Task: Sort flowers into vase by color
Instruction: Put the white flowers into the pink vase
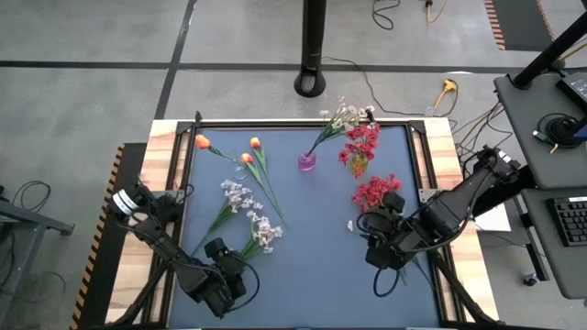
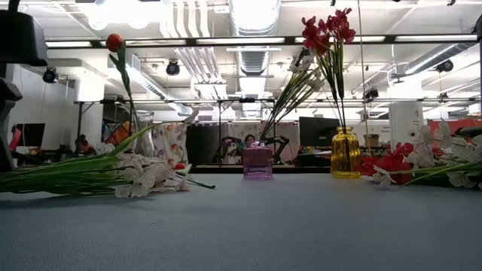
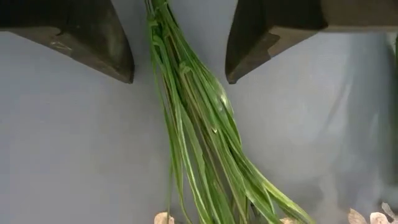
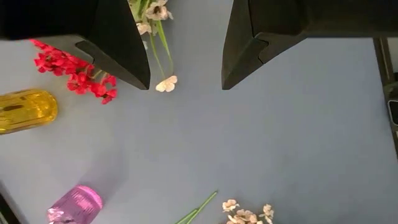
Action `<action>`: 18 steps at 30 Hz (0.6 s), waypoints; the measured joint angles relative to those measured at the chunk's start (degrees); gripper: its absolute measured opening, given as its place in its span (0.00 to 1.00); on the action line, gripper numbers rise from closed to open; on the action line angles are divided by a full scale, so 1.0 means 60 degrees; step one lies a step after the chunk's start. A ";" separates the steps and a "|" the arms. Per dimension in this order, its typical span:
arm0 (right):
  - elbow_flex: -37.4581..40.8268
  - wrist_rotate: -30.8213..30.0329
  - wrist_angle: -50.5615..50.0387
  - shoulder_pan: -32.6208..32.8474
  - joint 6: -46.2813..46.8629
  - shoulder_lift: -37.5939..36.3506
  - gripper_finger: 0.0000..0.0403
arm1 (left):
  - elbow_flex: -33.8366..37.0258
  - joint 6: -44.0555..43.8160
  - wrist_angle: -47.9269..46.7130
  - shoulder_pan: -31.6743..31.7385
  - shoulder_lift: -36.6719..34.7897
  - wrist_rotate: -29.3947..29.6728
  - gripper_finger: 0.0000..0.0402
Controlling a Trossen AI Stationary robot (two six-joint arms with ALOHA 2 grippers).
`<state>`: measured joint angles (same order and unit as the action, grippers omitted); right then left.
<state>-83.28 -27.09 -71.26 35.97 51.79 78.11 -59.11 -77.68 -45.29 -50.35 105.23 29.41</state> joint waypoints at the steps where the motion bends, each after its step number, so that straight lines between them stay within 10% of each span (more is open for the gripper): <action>1: 0.0044 0.0003 0.0042 0.0000 0.0004 0.0004 0.48 | 0.0000 -0.0005 -0.0003 0.0000 0.0019 -0.0010 0.54; 18: 0.0090 0.0083 0.0039 0.0000 -0.0019 0.0261 0.48 | 0.0073 -0.0426 -0.0395 0.0018 0.0073 -0.0157 0.04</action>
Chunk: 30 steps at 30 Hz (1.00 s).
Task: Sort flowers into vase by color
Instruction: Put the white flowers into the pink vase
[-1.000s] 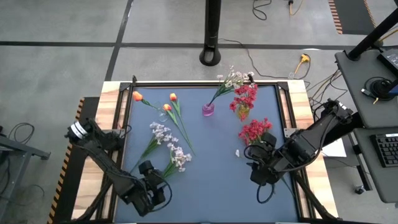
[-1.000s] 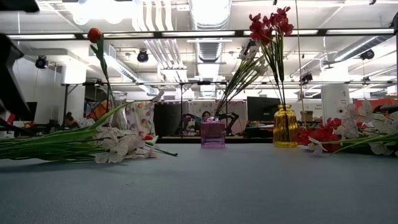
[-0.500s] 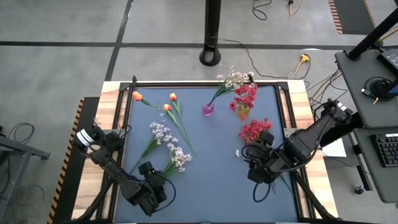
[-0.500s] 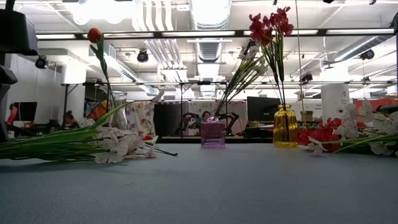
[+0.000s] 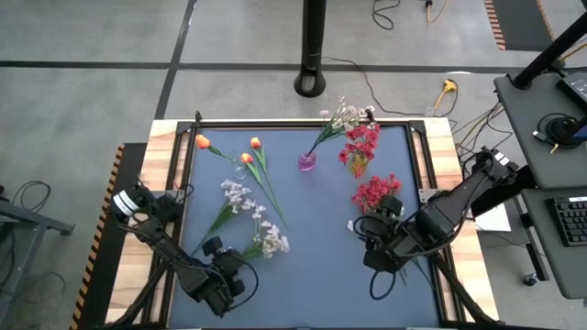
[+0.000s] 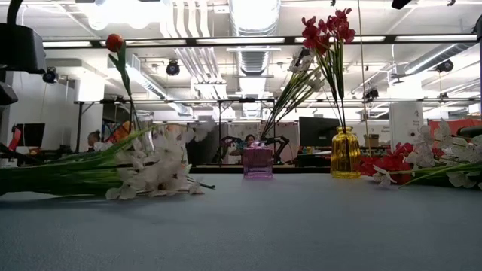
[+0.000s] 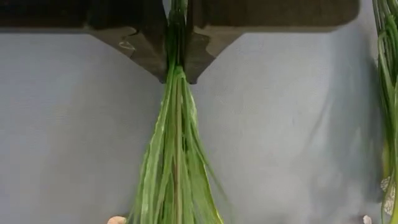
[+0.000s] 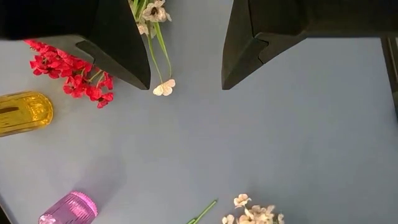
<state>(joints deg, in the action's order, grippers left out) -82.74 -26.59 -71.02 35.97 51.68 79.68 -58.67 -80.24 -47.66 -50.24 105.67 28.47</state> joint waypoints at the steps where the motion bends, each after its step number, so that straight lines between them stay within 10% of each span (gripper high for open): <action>1: 0.0000 0.0000 0.0000 0.0000 -0.0017 0.0000 0.48 | 0.0000 -0.0059 0.0000 0.0000 -0.0004 -0.0001 0.03; 12: 0.0000 -0.0202 0.0060 0.0000 -0.0396 0.0000 0.48 | -0.0516 0.0489 -0.0217 -0.0011 -0.0399 0.0566 0.02; 30: 0.0284 -0.0900 0.1246 0.0160 -0.1753 0.0117 0.48 | -0.3275 0.7505 0.0080 0.0385 -0.1837 0.4518 0.01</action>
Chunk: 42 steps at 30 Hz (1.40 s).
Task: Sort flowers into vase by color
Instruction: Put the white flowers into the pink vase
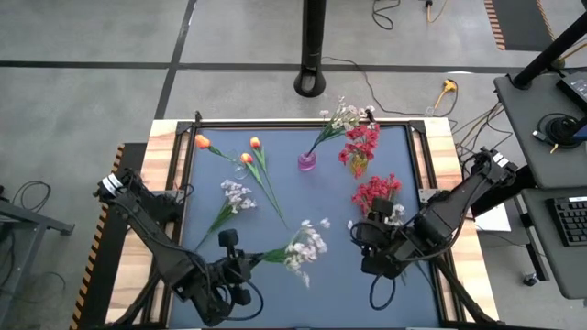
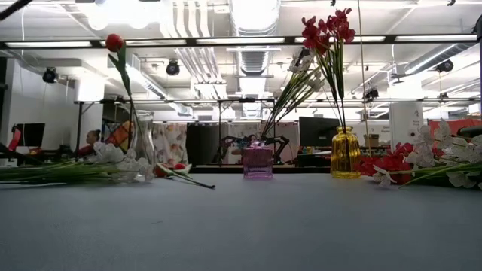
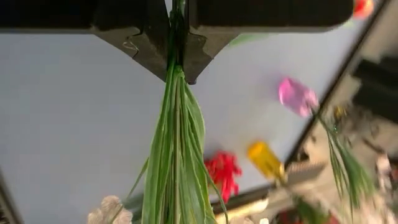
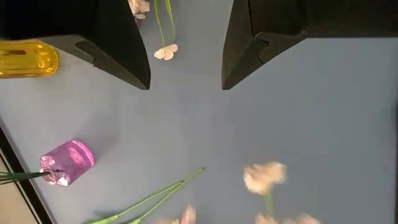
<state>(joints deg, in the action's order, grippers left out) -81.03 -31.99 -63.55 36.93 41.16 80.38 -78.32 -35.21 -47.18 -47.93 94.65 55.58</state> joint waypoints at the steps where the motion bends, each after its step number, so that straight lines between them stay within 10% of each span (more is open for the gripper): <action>1: 0.0073 0.0000 0.0006 -0.0001 0.0027 0.0000 0.48 | -0.0116 0.0512 0.0220 0.0028 -0.0010 0.0007 0.01; 17: 0.0477 -0.0158 0.0397 0.0813 0.0882 0.0025 0.48 | 0.2055 0.7956 0.7786 0.1565 -0.1001 -0.2121 0.01; 29: 0.0972 -0.2149 0.1883 0.1031 -0.0050 0.0072 0.48 | 0.5840 0.8804 1.4629 0.2837 -0.2148 -0.4165 0.01; 42: 0.1168 -0.3185 0.5616 0.0591 -0.3359 0.0073 0.48 | 0.7626 0.8796 1.9176 0.3029 -0.1527 -0.4177 0.01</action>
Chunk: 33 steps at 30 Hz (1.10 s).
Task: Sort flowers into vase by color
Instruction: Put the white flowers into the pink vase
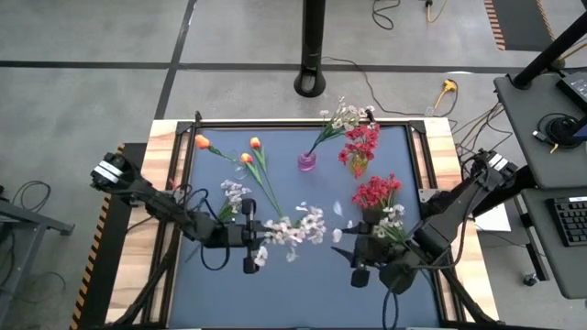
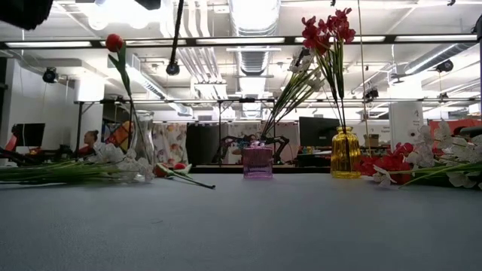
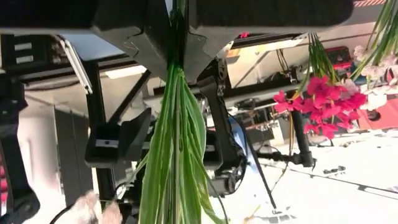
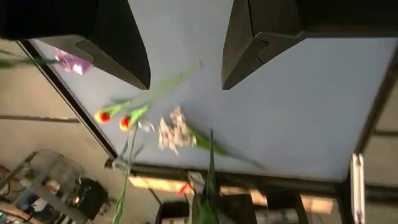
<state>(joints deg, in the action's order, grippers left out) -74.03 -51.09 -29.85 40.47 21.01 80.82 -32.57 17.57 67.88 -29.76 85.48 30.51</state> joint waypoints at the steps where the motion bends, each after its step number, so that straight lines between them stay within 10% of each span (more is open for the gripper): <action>1: 0.0049 0.0008 0.0280 -0.0060 -0.0212 0.0000 0.48 | 0.0116 -0.0001 0.0260 -0.0003 0.0016 0.0002 0.01; 20: 0.1921 0.2029 0.6417 -0.1803 -0.3175 -0.0002 0.73 | -0.0290 -0.0006 0.1629 0.0251 0.1357 -0.0008 0.01; 33: 0.2074 0.3348 0.6998 -0.2379 -0.3506 -0.0004 0.74 | -0.1473 -0.0009 0.1858 0.0808 0.2744 -0.0006 0.01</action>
<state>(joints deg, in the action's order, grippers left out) -61.58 -31.01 12.14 26.20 -0.03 80.79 -41.40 17.52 79.02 -24.91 101.95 30.48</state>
